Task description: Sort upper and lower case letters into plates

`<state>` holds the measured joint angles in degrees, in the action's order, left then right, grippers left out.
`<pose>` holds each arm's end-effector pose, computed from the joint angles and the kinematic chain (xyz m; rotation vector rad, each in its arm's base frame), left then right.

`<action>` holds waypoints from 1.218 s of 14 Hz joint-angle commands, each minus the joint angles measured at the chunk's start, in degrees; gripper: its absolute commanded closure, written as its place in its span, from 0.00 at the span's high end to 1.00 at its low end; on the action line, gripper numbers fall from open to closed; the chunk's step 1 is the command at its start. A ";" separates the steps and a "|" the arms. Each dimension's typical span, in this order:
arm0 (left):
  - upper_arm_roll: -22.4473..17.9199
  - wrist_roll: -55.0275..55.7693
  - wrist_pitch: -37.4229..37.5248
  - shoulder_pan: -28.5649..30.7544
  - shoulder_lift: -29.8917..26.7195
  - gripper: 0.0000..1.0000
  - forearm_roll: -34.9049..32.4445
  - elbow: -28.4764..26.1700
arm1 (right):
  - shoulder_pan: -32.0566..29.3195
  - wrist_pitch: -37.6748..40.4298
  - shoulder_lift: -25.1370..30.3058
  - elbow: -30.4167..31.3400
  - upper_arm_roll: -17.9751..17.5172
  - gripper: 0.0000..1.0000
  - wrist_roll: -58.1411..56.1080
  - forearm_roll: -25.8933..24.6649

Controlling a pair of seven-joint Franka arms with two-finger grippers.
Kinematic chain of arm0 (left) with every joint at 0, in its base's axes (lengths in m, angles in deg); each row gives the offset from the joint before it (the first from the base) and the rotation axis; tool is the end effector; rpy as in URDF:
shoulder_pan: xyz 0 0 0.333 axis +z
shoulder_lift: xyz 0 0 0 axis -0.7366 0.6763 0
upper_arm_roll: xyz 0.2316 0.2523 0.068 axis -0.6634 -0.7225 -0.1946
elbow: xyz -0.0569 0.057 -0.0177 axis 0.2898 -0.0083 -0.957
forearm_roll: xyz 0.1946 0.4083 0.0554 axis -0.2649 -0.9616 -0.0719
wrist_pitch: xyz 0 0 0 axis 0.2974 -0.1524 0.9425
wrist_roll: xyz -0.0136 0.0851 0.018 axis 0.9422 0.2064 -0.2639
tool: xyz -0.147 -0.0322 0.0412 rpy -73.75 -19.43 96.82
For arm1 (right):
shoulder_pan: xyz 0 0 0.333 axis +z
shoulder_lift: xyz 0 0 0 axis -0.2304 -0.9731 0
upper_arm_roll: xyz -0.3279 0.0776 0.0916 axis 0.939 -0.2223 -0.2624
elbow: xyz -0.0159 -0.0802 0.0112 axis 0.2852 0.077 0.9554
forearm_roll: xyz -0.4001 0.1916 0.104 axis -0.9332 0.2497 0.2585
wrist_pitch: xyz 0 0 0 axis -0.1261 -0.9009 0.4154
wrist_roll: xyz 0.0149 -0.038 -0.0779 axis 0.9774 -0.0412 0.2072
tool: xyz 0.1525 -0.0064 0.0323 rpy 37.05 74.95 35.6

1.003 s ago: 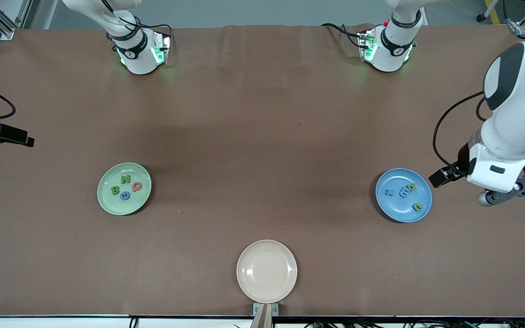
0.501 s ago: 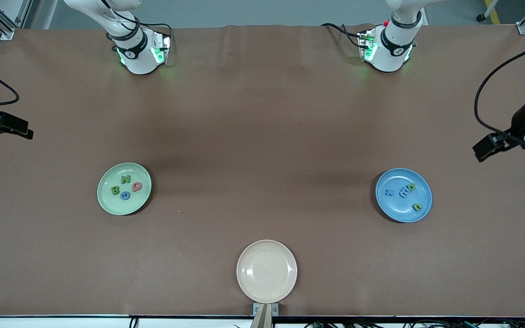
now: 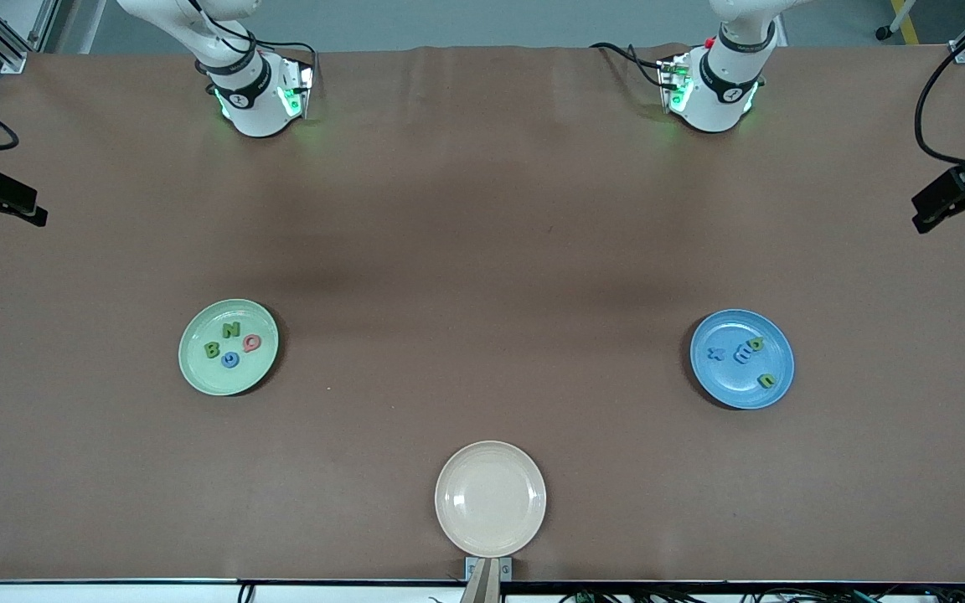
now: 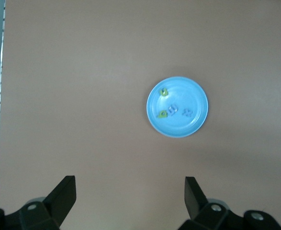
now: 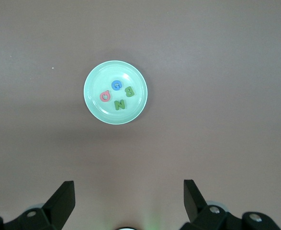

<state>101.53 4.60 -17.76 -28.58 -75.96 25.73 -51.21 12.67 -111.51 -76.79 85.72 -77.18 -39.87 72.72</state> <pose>0.6196 -0.0223 0.6721 -2.9886 -0.2241 -0.0535 0.6095 -0.0576 0.6299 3.1379 0.0031 -0.1175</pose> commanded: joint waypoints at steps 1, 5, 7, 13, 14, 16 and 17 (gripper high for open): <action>-9.20 -1.78 1.40 -7.14 -2.12 1.00 2.77 -1.13 | -0.32 -0.08 3.31 2.92 -1.39 1.00 0.53 -1.25; -22.76 -6.44 1.40 -17.35 -3.69 1.00 7.44 -3.06 | 0.91 0.19 5.42 4.40 -1.22 1.00 0.61 -1.25; -26.55 -6.44 1.31 -21.13 -4.49 1.00 7.88 -4.47 | 1.00 0.10 5.78 4.68 -1.04 1.00 0.53 -1.25; -24.19 -6.62 -0.61 -21.15 -6.59 1.00 8.40 -8.06 | 1.09 1.32 5.43 4.24 -0.78 1.00 0.62 -0.90; -24.10 -6.62 -1.84 -21.15 -7.47 1.00 8.75 -9.73 | 1.09 1.94 5.60 4.24 -0.69 1.00 0.62 -0.72; -22.71 -6.53 -2.29 -21.06 -8.97 1.00 9.02 -12.11 | 1.18 2.38 5.78 4.24 -0.78 1.00 0.62 -0.46; -21.39 -6.62 -2.98 -20.02 -9.58 1.00 8.93 -13.08 | 1.18 2.38 5.78 4.24 -0.78 1.00 0.62 -0.37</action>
<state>78.22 -1.20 -18.63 -49.91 -82.22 33.53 -60.17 13.35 -109.21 -72.99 88.19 -78.04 -39.87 72.71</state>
